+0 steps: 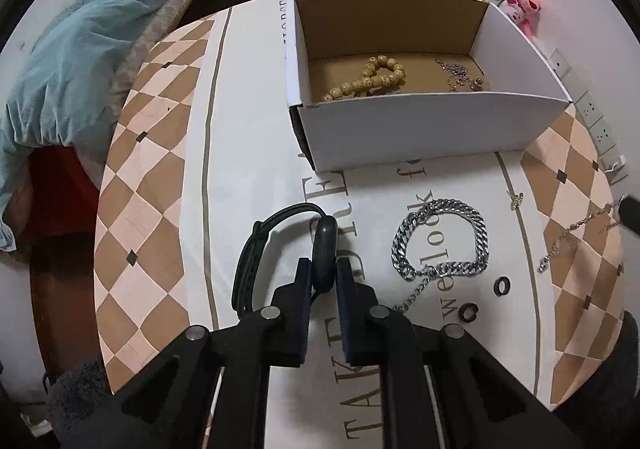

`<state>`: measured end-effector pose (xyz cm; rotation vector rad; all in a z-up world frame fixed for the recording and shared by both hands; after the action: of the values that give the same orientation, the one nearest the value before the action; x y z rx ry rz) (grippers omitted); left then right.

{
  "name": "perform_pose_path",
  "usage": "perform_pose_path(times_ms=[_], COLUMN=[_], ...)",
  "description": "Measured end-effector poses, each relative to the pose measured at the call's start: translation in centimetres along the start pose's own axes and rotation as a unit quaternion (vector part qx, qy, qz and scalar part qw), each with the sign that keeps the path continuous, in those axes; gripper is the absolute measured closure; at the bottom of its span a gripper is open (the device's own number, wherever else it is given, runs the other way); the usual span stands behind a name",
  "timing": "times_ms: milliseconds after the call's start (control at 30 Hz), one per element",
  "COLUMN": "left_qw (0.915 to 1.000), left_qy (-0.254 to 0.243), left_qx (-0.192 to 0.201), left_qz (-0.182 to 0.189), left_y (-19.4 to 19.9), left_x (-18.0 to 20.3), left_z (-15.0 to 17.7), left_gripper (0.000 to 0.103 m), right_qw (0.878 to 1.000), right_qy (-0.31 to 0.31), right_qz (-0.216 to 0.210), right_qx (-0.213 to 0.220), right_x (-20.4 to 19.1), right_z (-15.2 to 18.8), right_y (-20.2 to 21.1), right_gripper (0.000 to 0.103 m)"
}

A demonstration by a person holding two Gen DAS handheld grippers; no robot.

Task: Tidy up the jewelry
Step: 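Grasp the black watch band with the left tool while the right tool grasps a silver charm, then lower the watch band into the box with the left tool while the right tool releases the charm there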

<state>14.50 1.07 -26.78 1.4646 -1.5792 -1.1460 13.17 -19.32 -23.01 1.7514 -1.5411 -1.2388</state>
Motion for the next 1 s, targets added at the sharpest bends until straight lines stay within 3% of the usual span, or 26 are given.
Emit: perform_pose_path(times_ms=[333, 633, 800, 1000], left_qw=[0.9956, 0.9859, 0.9828, 0.9821], left_qy=[0.064, 0.09, 0.084, 0.083], left_qx=[0.039, 0.089, 0.092, 0.061], left_qz=[0.057, 0.11, 0.137, 0.158], left_y=[5.9, 12.3, 12.5, 9.7], left_x=[-1.6, -2.3, -1.2, 0.0], left_z=[-1.0, -5.3, -8.5, -12.0], left_gripper=[0.094, 0.094, 0.094, 0.094], right_qw=[0.998, 0.995, 0.994, 0.995], right_qy=[0.012, 0.019, 0.038, 0.051], right_qz=[-0.045, -0.082, -0.089, -0.081], right_qx=[0.04, 0.053, 0.051, 0.017], right_x=[-3.2, -5.2, -6.7, -7.4], right_z=[-3.4, -6.3, -8.9, -11.8], right_y=[4.7, 7.2, 6.7, 3.0], right_gripper=[0.099, 0.099, 0.099, 0.099])
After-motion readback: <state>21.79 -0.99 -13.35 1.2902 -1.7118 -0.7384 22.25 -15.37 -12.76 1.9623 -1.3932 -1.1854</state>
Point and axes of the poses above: each gripper's, at about its wrist camera, not at the fingertips, and y roughly against the way its jaws point, x to its right, z to its underside, the point moved 10 cm from there along -y, roughly the way its jaws point, and after that the axes turned 4 degrees about x, right-handed, at the moved point
